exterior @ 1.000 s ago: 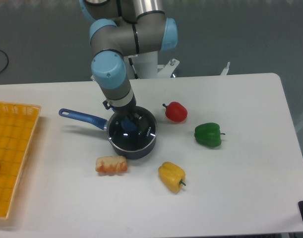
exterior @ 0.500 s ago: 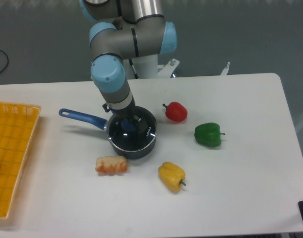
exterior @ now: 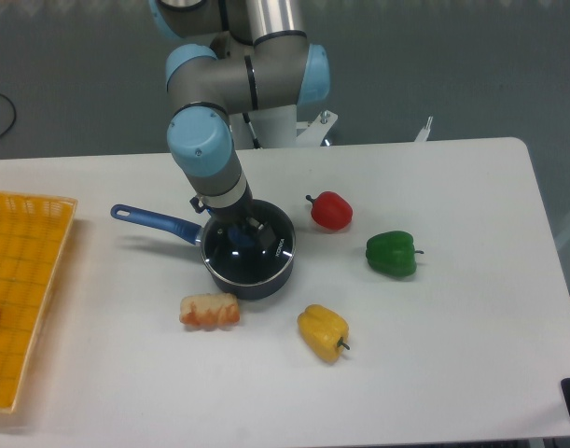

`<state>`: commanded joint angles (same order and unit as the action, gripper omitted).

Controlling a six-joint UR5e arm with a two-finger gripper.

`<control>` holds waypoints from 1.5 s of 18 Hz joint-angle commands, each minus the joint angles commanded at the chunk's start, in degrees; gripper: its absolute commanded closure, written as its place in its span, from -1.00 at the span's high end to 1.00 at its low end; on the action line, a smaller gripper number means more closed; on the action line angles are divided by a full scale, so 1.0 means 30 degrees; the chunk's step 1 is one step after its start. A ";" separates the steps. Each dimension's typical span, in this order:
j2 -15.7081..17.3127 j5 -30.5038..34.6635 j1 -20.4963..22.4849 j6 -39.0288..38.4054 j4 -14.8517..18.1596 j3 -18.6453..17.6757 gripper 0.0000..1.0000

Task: Open the lid
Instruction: 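Close the gripper on the blue lid knob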

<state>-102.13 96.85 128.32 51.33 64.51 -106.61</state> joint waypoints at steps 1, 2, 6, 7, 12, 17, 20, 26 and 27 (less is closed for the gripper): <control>0.0000 0.0000 0.0000 0.0029 0.0000 0.0000 0.66; 0.0000 -0.0029 0.0000 0.0029 0.0000 0.0058 0.65; -0.0029 0.0000 0.0000 0.0029 0.0000 0.0175 0.53; -0.0029 0.0000 0.0000 0.0029 0.0000 0.0176 0.53; -0.0029 0.0000 0.0029 0.0000 0.0000 0.0234 0.39; -0.0058 0.0000 0.0029 -0.0029 0.0000 0.0234 0.17; -0.0146 0.0030 0.0029 -0.0058 0.0000 0.0264 0.05; -0.0088 0.0000 0.0117 -0.0029 0.0058 0.0438 0.04; -0.0059 0.0000 0.0117 -0.0029 0.0175 0.0555 0.04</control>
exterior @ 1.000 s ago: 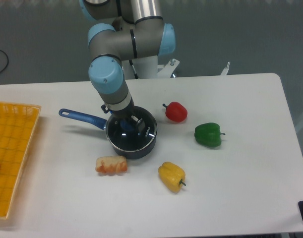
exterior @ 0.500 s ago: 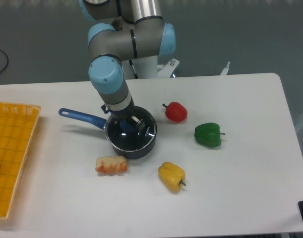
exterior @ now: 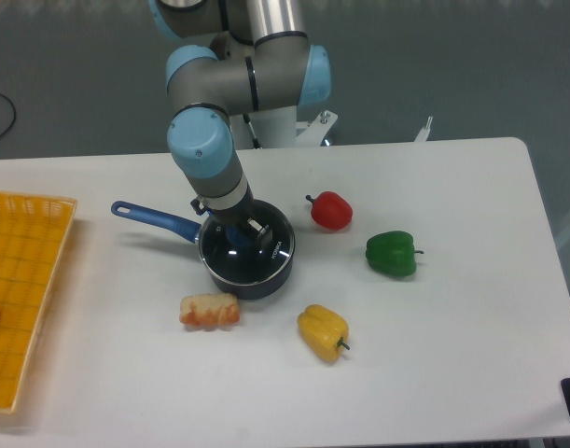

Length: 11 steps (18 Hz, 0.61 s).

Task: Open the lid
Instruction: 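Close the gripper on the blue lid knob, then lift the glass lid off the saucepan and carry it toward the green pepper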

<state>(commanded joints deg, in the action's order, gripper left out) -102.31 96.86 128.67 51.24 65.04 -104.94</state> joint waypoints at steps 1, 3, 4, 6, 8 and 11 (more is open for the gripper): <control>0.0058 -0.0029 0.0000 0.0029 0.0117 0.0117 0.04; 0.0088 -0.0029 0.0088 0.0058 0.0206 0.0206 0.04; 0.0088 -0.0029 0.0088 0.0059 0.0351 0.0322 0.02; 0.0088 -0.0058 0.0117 0.0059 0.0790 0.0703 0.01; 0.0088 -0.0059 0.0175 0.0059 0.1113 0.1054 0.01; 0.0117 -0.0088 0.0438 0.0234 0.1407 0.1377 0.01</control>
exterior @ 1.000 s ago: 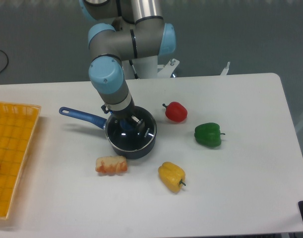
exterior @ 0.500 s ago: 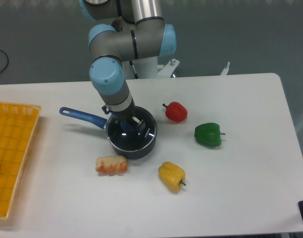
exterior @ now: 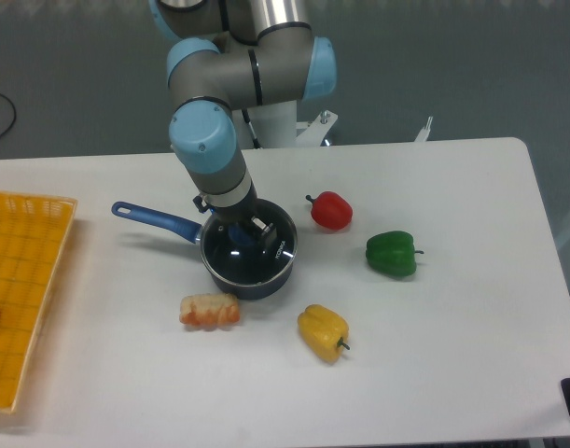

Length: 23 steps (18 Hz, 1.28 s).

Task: Open the lid
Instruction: 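Lift the glass lid off the saucepan and carry it toward the green pepper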

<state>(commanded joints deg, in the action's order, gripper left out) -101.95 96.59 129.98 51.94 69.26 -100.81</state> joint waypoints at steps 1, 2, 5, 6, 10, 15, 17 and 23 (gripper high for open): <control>0.0029 -0.0058 0.0263 0.0030 0.0000 0.0146 0.01; 0.0030 -0.0088 0.0439 0.0117 0.0000 0.0235 0.01; 0.0059 -0.0176 0.0937 0.0818 -0.0029 0.0557 0.01; 0.0088 -0.0379 0.1142 0.1111 0.0000 0.0790 0.01; 0.0059 -0.0557 0.1961 0.2486 0.0000 0.1406 0.01; 0.0030 -0.0995 0.3252 0.3955 0.0000 0.2022 0.01; 0.0001 -0.1026 0.3545 0.4334 -0.0029 0.2023 0.01; -0.0146 -0.1055 0.4307 0.5067 -0.0029 0.1993 0.01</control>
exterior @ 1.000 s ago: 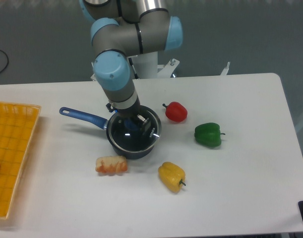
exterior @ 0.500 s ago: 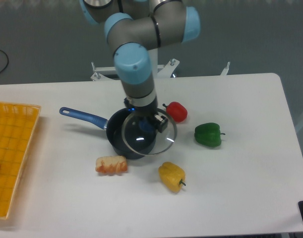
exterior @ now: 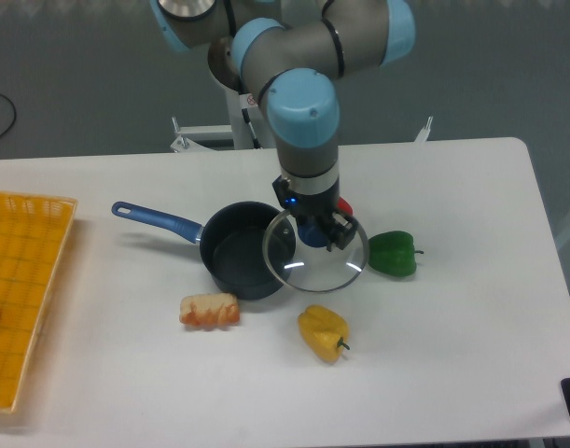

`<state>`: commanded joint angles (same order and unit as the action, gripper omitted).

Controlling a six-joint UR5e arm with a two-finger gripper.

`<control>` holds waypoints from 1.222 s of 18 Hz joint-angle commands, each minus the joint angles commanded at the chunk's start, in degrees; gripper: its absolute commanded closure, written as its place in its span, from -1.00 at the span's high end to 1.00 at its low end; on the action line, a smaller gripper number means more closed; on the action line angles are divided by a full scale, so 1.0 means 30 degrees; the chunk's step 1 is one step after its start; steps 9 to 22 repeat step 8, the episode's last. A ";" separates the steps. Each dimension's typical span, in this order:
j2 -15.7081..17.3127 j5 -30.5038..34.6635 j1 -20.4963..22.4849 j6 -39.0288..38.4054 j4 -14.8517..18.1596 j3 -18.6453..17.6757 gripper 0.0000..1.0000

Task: Open the lid
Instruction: 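Lift the glass lid off the saucepan and carry it toward the green pepper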

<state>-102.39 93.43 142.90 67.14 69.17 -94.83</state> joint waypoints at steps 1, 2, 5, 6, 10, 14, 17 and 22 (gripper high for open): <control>0.0029 0.0029 0.0118 0.0176 0.0029 0.0000 0.01; 0.0029 0.0058 0.0206 0.0294 0.0029 0.0000 0.01; 0.0059 0.0088 0.0529 0.0762 0.0029 0.0000 0.01; 0.0088 0.0088 0.0616 0.0850 0.0029 -0.0029 0.01; 0.0088 0.0117 0.0675 0.0851 0.0029 -0.0029 0.01; 0.0088 0.0117 0.0675 0.0851 0.0029 -0.0029 0.01; 0.0088 0.0117 0.0675 0.0851 0.0029 -0.0029 0.01; 0.0088 0.0117 0.0675 0.0851 0.0029 -0.0029 0.01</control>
